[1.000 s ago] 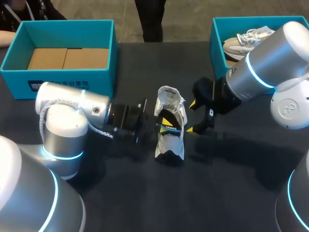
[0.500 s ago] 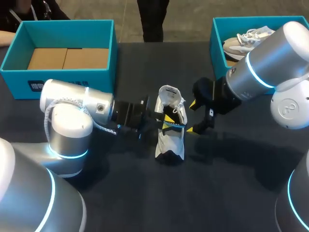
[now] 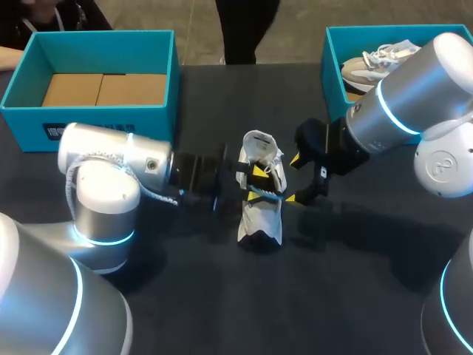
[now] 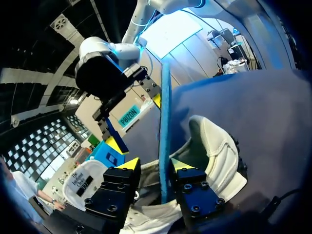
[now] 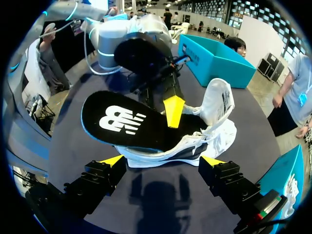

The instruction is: Take the shoe out of the shoebox, open the shoe tongue, remove and reinsert the insole, then place the shoe into the shoebox

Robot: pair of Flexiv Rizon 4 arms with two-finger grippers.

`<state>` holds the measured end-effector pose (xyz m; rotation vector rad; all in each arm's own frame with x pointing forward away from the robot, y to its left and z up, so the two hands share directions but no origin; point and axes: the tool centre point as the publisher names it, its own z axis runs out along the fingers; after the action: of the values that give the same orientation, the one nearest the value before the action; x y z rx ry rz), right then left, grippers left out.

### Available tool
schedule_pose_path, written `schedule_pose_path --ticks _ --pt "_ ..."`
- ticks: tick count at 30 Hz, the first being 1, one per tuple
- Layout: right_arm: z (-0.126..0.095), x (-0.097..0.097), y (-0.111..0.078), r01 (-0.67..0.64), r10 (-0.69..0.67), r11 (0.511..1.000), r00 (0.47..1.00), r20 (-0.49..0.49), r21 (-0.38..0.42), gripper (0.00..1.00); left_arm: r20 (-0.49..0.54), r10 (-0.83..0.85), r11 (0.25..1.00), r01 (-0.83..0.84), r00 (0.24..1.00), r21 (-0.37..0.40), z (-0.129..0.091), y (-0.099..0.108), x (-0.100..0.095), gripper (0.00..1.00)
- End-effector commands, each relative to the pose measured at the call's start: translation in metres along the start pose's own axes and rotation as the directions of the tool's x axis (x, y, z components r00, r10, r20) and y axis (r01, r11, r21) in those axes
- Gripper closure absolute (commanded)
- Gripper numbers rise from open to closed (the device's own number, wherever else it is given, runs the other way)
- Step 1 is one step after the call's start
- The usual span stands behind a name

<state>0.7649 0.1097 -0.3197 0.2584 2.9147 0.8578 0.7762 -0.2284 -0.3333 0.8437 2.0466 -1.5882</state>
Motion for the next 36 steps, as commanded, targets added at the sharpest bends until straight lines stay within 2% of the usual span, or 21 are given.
schedule_pose_path --ticks 1,5,8,12,19,27,36 --pt "0.001 0.001 0.001 0.000 0.000 1.000 1.000 0.003 0.004 0.00 0.004 0.009 1.000 -0.009 1.000 0.002 -0.005 -0.010 0.000 0.65" --pt "0.001 0.001 0.001 0.000 0.000 1.000 1.000 0.003 0.004 0.00 -0.007 0.009 1.000 -0.009 1.000 0.014 -0.003 -0.016 0.004 0.60" --pt "0.001 0.001 0.001 0.000 0.000 1.000 1.000 0.003 0.004 0.00 -0.025 -0.006 1.000 0.007 1.000 0.020 0.001 -0.014 0.011 0.67" --pt "0.001 0.001 0.001 0.000 0.000 1.000 1.000 0.003 0.004 0.00 -0.044 -0.019 1.000 0.020 0.999 0.022 0.006 -0.010 0.018 1.00" --pt "0.001 0.001 0.001 0.000 0.000 1.000 1.000 0.003 0.004 0.00 -0.074 -0.025 1.000 0.025 0.997 0.007 0.011 0.002 0.023 1.00" --pt "0.001 0.001 0.001 0.000 0.000 1.000 1.000 0.003 0.004 0.00 -0.067 -0.017 1.000 0.017 0.998 -0.003 0.013 0.013 0.018 1.00" --pt "0.001 0.001 0.001 0.000 0.000 1.000 1.000 0.003 0.004 0.00 -0.063 -0.030 1.000 0.029 0.998 -0.008 0.014 0.013 0.019 0.98"
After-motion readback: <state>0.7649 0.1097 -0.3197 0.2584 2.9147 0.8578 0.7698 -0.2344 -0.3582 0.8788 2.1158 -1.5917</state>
